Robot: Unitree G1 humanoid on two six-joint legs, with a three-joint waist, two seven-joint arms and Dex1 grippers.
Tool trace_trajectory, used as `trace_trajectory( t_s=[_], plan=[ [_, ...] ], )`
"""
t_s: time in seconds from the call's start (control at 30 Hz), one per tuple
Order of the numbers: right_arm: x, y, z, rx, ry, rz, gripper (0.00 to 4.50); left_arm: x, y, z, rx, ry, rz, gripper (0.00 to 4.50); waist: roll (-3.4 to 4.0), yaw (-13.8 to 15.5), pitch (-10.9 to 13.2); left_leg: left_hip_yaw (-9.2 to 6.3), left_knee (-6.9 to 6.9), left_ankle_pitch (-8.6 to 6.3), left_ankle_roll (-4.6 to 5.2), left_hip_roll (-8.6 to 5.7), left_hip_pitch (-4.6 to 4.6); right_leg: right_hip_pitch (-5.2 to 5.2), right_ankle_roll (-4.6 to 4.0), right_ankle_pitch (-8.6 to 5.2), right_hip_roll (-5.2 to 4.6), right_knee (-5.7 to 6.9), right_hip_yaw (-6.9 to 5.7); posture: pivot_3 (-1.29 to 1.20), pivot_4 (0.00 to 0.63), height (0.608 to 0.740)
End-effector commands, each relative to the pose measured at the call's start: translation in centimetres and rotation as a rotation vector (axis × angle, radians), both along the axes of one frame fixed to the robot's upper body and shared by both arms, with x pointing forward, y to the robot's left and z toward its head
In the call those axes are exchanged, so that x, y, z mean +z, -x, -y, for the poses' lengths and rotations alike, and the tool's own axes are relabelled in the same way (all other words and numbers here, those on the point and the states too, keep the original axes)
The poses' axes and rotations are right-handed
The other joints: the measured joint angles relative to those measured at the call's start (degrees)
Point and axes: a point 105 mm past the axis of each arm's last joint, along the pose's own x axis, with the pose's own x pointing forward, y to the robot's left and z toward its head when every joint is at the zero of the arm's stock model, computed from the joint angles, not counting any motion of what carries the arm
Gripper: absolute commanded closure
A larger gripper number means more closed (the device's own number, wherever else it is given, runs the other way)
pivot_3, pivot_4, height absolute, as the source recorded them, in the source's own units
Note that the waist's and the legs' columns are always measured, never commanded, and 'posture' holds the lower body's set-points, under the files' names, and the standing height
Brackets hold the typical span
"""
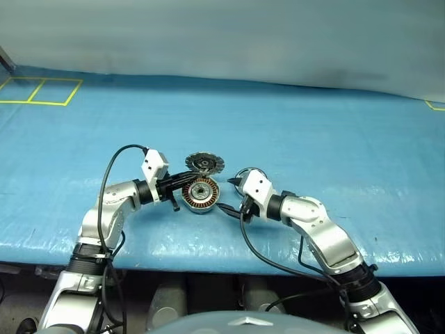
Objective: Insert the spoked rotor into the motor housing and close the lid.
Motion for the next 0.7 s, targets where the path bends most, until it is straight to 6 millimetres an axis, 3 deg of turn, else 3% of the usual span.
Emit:
trace_trajectory(
  t_s=[0.03,0.27,0.4,0.7],
  plan=[
    [1.4,-0.8,0.5,-0.038,-0.027,0.05,0.7,0.8,0.8,-0.1,-0.02,0.018,0.019,4.48,0.0,-0.02,0.0,0.0,0.0,0.0,0.0,0.0,0.01,0.0,0.0,0.0,0.0,0.0,0.01,0.0,0.15,0.74],
    [1.1,-2.3,2.9,-0.133,0.043,0.041,0.7,-0.1,2.7,-0.3,-0.034,0.035,-0.008,4.48,0.0,0.04,0.0,0.01,0.0,0.0,0.0,0.0,0.0,0.0,-0.02,0.0,-0.02,-0.01,0.01,0.0,0.15,0.74],
    [1.0,-3.0,3.7,-0.175,0.076,0.038,1.61,-0.4,3.3,-0.6,-0.03,0.018,0.017,4.5,0.0,0.01,0.0,0.01,0.0,0.0,0.0,0.0,0.02,0.0,-0.03,-0.01,-0.01,0.01,0.01,0.0,0.15,0.74],
    [1.2,-3.7,5.5,-0.244,0.139,0.048,1.61,-1.2,4.2,-1.0,0.0,0.009,0.004,4.5,0.01,0.04,0.0,0.03,-0.01,0.0,0.0,0.0,-0.01,-0.02,-0.04,-0.01,-0.03,-0.03,0.02,0.0,0.15,0.74]
  ],
)
